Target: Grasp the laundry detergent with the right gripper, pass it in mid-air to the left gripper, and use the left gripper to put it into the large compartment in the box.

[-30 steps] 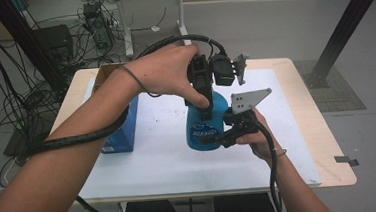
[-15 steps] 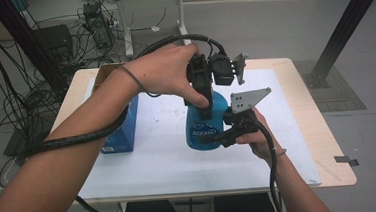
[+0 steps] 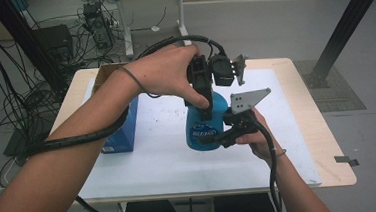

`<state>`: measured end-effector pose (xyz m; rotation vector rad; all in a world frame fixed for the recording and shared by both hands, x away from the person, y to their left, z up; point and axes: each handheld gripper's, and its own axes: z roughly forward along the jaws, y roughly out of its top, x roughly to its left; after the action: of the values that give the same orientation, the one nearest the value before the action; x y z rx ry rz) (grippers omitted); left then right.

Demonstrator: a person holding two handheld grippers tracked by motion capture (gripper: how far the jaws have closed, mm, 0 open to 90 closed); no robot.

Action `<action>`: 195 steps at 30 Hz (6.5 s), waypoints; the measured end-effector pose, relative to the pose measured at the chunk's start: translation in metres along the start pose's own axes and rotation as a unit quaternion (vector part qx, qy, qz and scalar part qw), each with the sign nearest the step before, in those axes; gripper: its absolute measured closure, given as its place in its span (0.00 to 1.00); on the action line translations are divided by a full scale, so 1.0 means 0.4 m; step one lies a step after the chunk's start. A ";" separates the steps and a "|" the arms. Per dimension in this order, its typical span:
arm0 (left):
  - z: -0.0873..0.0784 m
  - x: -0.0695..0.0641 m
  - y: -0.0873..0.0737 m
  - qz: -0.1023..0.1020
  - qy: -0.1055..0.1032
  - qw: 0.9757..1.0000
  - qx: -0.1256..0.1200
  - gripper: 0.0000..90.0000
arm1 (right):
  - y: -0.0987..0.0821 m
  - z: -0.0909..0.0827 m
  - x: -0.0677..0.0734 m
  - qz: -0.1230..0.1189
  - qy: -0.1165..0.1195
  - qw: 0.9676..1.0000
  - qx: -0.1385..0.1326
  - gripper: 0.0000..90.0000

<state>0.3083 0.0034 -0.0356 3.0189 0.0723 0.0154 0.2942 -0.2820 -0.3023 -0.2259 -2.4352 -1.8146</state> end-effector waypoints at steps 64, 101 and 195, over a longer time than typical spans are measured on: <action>-0.016 -0.006 -0.012 -0.021 0.012 1.000 -0.010 0.42 | -0.054 -0.027 0.031 0.006 -0.049 0.997 -0.055 0.02; -0.085 0.024 -0.118 -0.104 0.045 0.994 0.006 0.42 | -0.100 -0.097 0.040 0.017 -0.082 0.994 -0.069 0.03; -0.033 0.254 -0.503 -0.657 0.134 0.740 0.049 0.42 | -0.106 -0.091 0.048 0.016 -0.091 0.992 -0.085 0.05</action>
<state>0.4003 0.2095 -0.0465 2.2820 2.1477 0.3041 0.2676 -0.3275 -0.3289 -0.4597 -2.3739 -2.0735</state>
